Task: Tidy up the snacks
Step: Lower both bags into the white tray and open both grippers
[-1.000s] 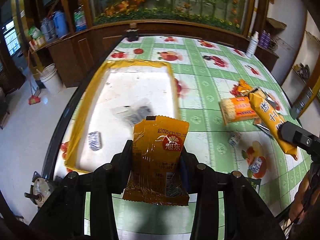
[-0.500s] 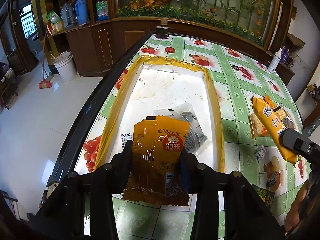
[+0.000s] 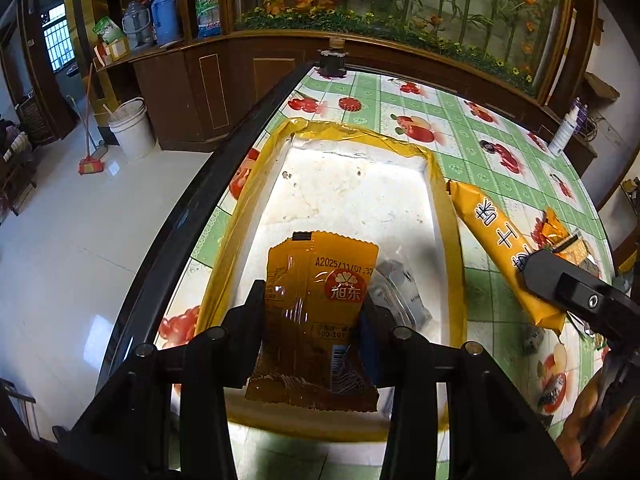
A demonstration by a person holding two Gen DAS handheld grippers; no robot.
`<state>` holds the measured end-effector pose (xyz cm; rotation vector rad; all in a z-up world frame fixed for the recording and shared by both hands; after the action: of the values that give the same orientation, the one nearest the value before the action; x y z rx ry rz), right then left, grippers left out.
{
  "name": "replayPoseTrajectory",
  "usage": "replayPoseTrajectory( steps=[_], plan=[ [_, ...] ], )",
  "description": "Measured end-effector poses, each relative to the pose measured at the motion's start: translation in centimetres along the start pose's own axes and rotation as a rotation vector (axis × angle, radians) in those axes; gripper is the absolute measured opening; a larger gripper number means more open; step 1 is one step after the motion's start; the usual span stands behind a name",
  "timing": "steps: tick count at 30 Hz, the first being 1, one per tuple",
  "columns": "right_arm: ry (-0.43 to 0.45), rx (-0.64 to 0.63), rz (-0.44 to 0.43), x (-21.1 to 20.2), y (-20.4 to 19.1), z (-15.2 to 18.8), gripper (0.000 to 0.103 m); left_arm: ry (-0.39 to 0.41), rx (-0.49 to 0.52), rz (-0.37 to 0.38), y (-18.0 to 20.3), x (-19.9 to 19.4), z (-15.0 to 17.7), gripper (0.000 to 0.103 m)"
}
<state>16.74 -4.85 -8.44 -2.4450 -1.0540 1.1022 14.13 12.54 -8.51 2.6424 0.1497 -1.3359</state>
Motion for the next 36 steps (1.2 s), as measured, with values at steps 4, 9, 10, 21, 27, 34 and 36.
replayPoseTrajectory(
  steps=[4, 9, 10, 21, 27, 34, 36],
  plan=[
    [-0.013, -0.013, 0.024, 2.3, 0.2, -1.4, 0.07, -0.023, -0.027, 0.002, -0.5, 1.9, -1.5, 0.039],
    [-0.067, -0.059, 0.101, 6.2, 0.7, -2.4, 0.07, -0.059, -0.055, -0.028, -0.8, 4.2, -2.6, 0.039],
    [-0.082, -0.074, 0.127, 7.0, 0.9, -2.5, 0.07, -0.067, -0.063, -0.039, -0.9, 4.7, -2.6, 0.039],
    [-0.14, -0.245, 0.257, 11.5, 0.8, -3.3, 0.07, -0.122, -0.071, -0.096, -1.8, 7.4, -2.5, 0.039],
    [-0.146, -0.231, 0.242, 11.9, 1.2, -3.5, 0.071, -0.121, -0.078, -0.095, -1.9, 7.4, -2.5, 0.042],
    [-0.042, -0.148, 0.184, 7.7, 1.9, -4.1, 0.071, -0.054, -0.064, -0.123, -1.1, 5.4, -2.6, 0.044],
    [0.003, -0.121, 0.171, 5.9, 2.0, -4.2, 0.072, -0.023, -0.055, -0.146, -0.7, 4.7, -2.5, 0.048]
  ],
)
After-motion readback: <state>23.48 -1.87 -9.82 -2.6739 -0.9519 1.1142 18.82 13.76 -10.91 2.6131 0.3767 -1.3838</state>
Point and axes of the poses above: each gripper's, at about its wrist camera, not at the fingertips, and x roughly the way its jaws point, y to its right, z to its underside, the point moved 3 cm from there along x, roughly the way its jaws point, and after that the axes turned 7 degrees about -x, right-handed, at the moved point
